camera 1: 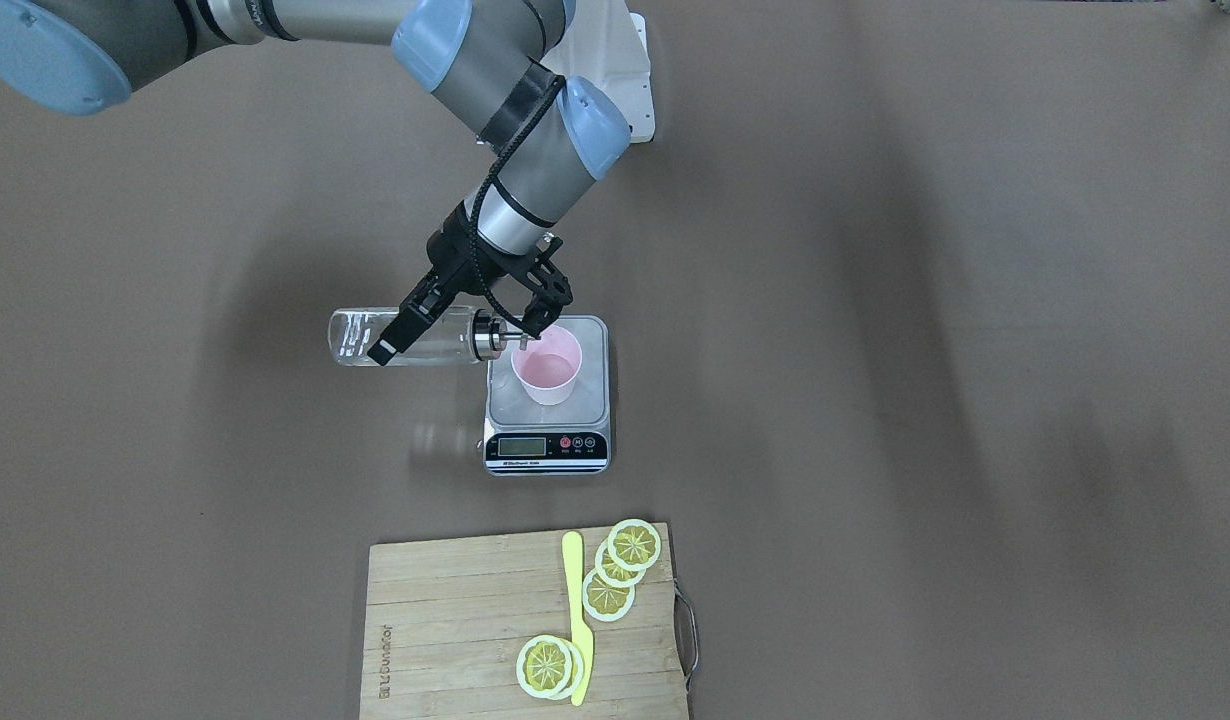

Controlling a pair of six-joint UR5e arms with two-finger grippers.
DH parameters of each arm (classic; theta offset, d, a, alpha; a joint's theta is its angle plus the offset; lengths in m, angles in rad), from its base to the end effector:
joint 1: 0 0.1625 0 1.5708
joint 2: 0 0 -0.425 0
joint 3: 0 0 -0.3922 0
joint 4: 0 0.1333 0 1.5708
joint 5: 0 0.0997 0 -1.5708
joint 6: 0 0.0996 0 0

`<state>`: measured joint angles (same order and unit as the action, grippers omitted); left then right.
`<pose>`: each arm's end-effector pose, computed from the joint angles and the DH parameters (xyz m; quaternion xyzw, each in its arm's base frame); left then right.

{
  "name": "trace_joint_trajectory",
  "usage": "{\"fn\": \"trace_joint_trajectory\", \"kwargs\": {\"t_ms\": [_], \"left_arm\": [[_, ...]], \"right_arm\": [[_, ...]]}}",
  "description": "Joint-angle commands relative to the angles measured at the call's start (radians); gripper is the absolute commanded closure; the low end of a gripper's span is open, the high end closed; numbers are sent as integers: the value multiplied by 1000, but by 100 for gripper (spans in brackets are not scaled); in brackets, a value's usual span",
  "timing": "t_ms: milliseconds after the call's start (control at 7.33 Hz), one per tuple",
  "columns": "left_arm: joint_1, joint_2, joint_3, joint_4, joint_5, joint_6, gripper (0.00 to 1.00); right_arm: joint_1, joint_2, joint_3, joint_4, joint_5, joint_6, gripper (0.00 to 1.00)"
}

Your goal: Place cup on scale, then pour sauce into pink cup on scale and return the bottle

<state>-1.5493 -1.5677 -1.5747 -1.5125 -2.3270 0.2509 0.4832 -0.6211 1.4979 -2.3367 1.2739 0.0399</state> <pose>-0.0545 -0.4875 0.6652 0.0157 0.3696 0.1156 0.9218 -0.5498 -0.4719 0.1920 0.1252 0.0955 -0.4869 0.8592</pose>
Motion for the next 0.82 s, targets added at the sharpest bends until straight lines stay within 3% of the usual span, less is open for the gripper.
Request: {"fn": "trace_joint_trajectory", "kwargs": {"t_ms": [0,682], "left_arm": [[0,0,7,-2,0,1,1],[0,9,9,-3,-18,2,1]], "right_arm": [[-6,32,-22,-67,-4,0,100],[-8,76,-86,-203,-31,0,100]]}}
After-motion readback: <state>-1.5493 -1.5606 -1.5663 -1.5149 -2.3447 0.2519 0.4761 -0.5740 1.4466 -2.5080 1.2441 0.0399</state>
